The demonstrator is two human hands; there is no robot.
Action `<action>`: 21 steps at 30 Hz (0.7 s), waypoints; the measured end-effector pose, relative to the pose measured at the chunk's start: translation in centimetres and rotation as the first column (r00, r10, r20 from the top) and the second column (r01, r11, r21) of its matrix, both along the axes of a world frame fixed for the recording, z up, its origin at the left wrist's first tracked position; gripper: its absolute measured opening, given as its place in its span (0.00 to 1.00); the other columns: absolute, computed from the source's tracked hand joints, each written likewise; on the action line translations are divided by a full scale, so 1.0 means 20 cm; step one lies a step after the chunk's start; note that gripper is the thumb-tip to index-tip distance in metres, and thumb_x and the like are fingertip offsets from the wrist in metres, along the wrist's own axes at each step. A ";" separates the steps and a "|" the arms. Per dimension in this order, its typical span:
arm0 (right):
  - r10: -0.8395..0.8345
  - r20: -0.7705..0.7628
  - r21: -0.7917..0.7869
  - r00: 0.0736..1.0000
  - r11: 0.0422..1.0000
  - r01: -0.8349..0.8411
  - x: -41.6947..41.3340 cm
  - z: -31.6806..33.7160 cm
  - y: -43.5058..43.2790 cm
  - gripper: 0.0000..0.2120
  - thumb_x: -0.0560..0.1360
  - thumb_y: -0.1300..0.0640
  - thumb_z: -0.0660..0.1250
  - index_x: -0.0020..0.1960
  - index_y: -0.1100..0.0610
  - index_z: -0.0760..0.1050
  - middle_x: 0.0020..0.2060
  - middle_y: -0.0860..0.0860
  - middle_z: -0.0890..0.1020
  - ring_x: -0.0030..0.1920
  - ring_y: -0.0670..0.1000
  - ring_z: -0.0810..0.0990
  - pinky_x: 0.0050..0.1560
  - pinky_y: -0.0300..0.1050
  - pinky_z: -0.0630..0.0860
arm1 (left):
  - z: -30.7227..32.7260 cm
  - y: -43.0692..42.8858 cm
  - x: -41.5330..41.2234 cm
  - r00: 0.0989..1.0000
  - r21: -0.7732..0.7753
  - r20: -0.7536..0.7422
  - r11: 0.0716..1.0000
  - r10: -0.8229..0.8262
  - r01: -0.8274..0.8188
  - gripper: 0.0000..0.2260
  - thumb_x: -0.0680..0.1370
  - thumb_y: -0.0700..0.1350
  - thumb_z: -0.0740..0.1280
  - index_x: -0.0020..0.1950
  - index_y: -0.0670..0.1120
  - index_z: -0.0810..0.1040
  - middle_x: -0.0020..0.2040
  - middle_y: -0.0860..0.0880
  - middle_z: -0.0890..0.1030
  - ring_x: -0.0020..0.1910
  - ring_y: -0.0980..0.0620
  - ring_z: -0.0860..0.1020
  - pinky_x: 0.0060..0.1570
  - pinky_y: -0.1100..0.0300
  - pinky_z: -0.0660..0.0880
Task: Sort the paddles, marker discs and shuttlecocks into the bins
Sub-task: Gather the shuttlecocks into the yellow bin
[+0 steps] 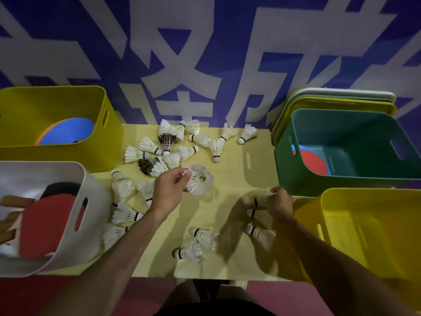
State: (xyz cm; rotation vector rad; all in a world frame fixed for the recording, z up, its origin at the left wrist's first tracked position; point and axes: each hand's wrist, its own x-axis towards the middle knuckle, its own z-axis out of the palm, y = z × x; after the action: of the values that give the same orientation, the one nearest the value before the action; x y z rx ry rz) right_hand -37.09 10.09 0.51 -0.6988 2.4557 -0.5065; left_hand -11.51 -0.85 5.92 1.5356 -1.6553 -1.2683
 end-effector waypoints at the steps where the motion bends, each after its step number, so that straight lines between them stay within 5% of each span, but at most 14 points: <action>1: 0.048 -0.025 0.007 0.999 0.999 -0.048 0.01 0.03 -0.01 0.10 0.78 0.60 0.60 0.56 0.63 0.74 0.53 0.61 0.81 0.52 0.60 0.78 0.50 0.49 0.75 | 0.02 0.00 0.00 0.999 0.004 -0.033 1.000 0.013 -0.013 0.11 0.78 0.46 0.67 0.56 0.41 0.81 0.43 0.51 0.82 0.43 0.53 0.82 0.49 0.50 0.80; 5: 0.167 -0.020 0.033 0.986 0.986 -0.166 0.06 0.12 -0.10 0.10 0.77 0.61 0.63 0.56 0.64 0.75 0.49 0.57 0.80 0.53 0.58 0.78 0.54 0.49 0.75 | 0.12 -0.02 0.00 0.984 0.030 -0.165 0.997 0.068 -0.064 0.11 0.78 0.43 0.66 0.56 0.38 0.80 0.43 0.51 0.81 0.41 0.55 0.80 0.39 0.64 0.80; 8: 0.157 0.007 -0.077 0.988 0.985 -0.156 0.11 0.15 -0.18 0.09 0.77 0.61 0.62 0.56 0.59 0.76 0.52 0.57 0.82 0.48 0.54 0.79 0.45 0.44 0.74 | 0.19 -0.03 0.02 0.972 0.014 -0.219 0.996 0.089 -0.088 0.09 0.79 0.43 0.66 0.56 0.42 0.79 0.43 0.53 0.81 0.40 0.58 0.80 0.34 0.70 0.77; 12: 0.263 -0.030 -0.213 0.964 0.941 -0.263 0.19 0.24 -0.25 0.08 0.76 0.61 0.64 0.54 0.58 0.77 0.48 0.55 0.83 0.45 0.52 0.80 0.42 0.40 0.71 | 0.24 -0.05 0.07 0.952 0.009 -0.285 0.993 0.111 -0.114 0.05 0.78 0.43 0.66 0.53 0.45 0.78 0.42 0.55 0.80 0.32 0.64 0.79 0.33 0.71 0.76; 21: 0.259 -0.154 -0.431 0.953 0.851 -0.301 0.16 0.54 -0.18 0.09 0.75 0.61 0.66 0.55 0.57 0.78 0.44 0.51 0.82 0.45 0.53 0.81 0.50 0.53 0.79 | 0.25 -0.03 -0.05 0.905 0.095 -0.410 0.993 0.110 -0.077 0.06 0.79 0.44 0.66 0.53 0.45 0.80 0.44 0.50 0.83 0.35 0.60 0.80 0.40 0.63 0.79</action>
State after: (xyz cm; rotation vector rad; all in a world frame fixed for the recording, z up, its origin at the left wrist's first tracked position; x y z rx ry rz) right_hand -33.82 6.47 11.38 -1.2734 2.2716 -0.9587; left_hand -12.59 -1.40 11.00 1.2570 -1.2582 -1.4972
